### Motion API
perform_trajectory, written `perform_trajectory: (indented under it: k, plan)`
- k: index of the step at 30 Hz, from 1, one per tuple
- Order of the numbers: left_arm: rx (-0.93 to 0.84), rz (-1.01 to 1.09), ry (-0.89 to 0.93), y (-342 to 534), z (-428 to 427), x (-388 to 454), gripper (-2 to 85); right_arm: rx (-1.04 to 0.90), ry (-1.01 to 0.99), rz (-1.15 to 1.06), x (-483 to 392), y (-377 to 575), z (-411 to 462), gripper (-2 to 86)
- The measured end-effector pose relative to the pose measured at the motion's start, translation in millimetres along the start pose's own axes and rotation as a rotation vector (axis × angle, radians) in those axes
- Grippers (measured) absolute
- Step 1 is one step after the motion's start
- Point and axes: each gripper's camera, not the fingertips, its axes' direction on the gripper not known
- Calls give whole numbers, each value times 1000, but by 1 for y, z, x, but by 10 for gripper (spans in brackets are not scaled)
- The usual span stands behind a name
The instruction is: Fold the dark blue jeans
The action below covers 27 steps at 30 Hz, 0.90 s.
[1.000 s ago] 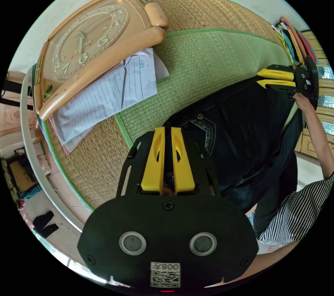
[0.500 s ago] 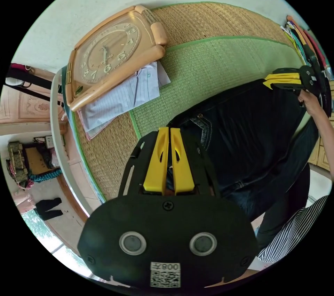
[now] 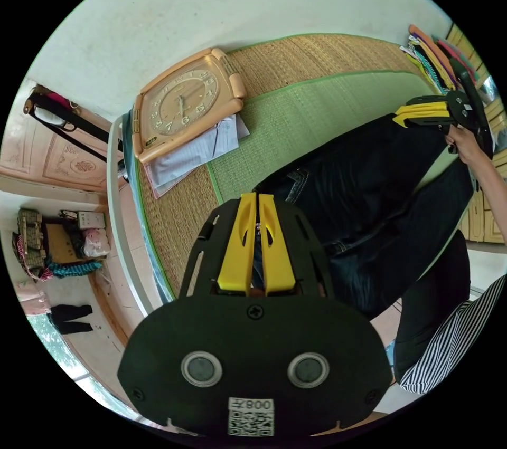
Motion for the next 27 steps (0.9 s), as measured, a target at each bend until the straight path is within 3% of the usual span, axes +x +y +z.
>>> perform_trajectory:
  k: [11, 27]
  plan:
    - [58, 21, 44, 143, 17, 57, 5, 26, 23, -11, -114, 111, -75, 18]
    - [34, 45, 66, 304, 111, 132, 4, -5, 72, -145, -282, 222, -101, 18]
